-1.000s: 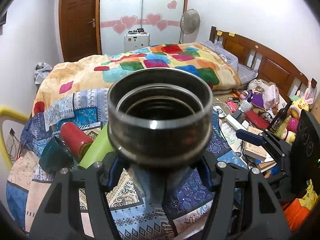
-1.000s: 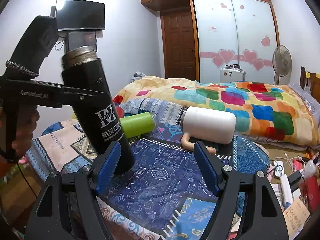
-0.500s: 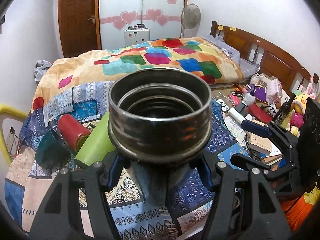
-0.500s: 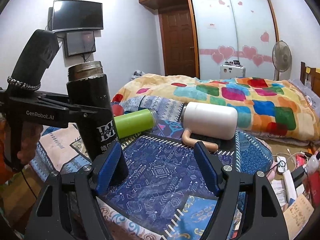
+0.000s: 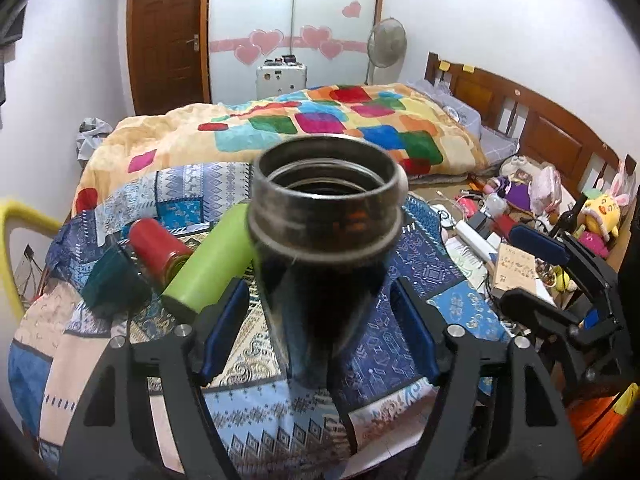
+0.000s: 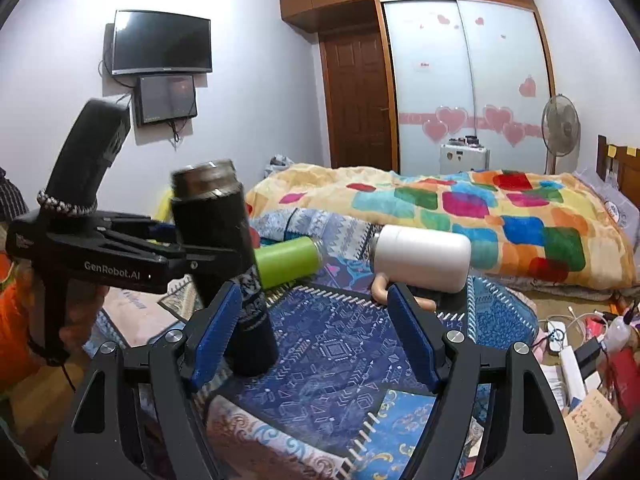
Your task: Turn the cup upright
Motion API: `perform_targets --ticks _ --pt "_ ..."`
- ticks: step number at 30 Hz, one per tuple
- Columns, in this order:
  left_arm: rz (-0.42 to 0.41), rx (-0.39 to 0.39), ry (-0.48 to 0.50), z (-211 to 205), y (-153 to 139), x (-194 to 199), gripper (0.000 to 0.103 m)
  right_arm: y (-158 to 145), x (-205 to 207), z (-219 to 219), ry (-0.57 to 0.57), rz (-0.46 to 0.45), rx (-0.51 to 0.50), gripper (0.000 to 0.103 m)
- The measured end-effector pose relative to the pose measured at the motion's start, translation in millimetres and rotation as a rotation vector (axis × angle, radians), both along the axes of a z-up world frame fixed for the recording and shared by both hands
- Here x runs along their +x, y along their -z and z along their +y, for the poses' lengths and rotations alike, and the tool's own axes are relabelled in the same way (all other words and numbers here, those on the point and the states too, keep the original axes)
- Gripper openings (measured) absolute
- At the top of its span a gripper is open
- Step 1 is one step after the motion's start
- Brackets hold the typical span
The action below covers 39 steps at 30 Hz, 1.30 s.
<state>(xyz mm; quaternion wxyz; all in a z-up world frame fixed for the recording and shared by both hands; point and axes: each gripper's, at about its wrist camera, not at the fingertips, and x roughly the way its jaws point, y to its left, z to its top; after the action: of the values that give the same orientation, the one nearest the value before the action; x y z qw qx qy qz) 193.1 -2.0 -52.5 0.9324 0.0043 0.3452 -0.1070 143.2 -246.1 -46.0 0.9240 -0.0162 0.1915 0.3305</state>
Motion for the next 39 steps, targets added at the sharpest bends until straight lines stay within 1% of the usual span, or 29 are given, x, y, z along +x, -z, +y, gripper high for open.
perform_targets --ticks 2,5,11,13,17,21,22,23,25,27,30,32,34,36,39 --pt "-0.025 -0.005 -0.007 2.7 -8.0 -14.3 0.073 -7.0 -8.1 0.0 0.003 -0.016 0.006 0.073" --pt "-0.083 -0.004 -0.025 5.3 -23.4 -38.9 0.073 -20.8 -23.0 -0.2 0.006 -0.049 0.022 0.073" --pt "-0.220 -0.030 -0.077 13.6 -53.2 -95.2 0.073 -47.2 -55.8 0.0 0.018 -0.109 0.074 0.073" --pt "-0.271 -0.027 -0.101 14.5 -61.6 -110.4 0.073 -55.5 -69.0 1.8 0.021 -0.128 0.092 0.073" --pt "-0.378 -0.008 -0.149 13.5 -71.8 -143.1 0.073 -66.0 -86.1 2.4 0.031 -0.164 0.118 0.073" --pt "-0.450 0.008 -0.179 10.1 -75.2 -167.1 0.073 -73.3 -102.0 2.6 0.036 -0.187 0.152 0.073" --pt "-0.467 0.010 -0.186 8.8 -75.6 -172.1 0.076 -73.9 -104.8 3.0 0.037 -0.191 0.159 0.073" --pt "-0.484 0.012 -0.193 8.1 -75.8 -177.1 0.081 -74.4 -105.5 2.9 0.040 -0.194 0.162 0.073" --pt "-0.521 0.020 -0.201 6.7 -76.4 -186.1 0.087 -74.3 -110.7 5.1 0.059 -0.211 0.162 0.079" --pt "-0.546 0.028 -0.208 5.8 -75.5 -193.0 0.089 -73.4 -116.0 6.6 0.076 -0.228 0.156 0.082" --pt "-0.561 0.020 -0.211 5.4 -75.0 -200.1 0.093 -72.2 -120.0 9.0 0.086 -0.237 0.149 0.084" --pt "-0.572 0.019 -0.217 5.2 -73.8 -204.0 0.098 -71.2 -122.8 9.5 0.100 -0.244 0.147 0.086" --pt "-0.582 0.017 -0.225 4.6 -73.3 -206.8 0.102 -69.8 -126.4 8.9 0.115 -0.251 0.150 0.094" --pt "-0.585 0.019 -0.230 4.1 -72.7 -208.2 0.102 -69.7 -129.3 7.5 0.126 -0.256 0.157 0.100" --pt "-0.588 0.018 -0.237 5.1 -72.0 -210.2 0.103 -69.5 -133.7 6.1 0.147 -0.267 0.154 0.103"
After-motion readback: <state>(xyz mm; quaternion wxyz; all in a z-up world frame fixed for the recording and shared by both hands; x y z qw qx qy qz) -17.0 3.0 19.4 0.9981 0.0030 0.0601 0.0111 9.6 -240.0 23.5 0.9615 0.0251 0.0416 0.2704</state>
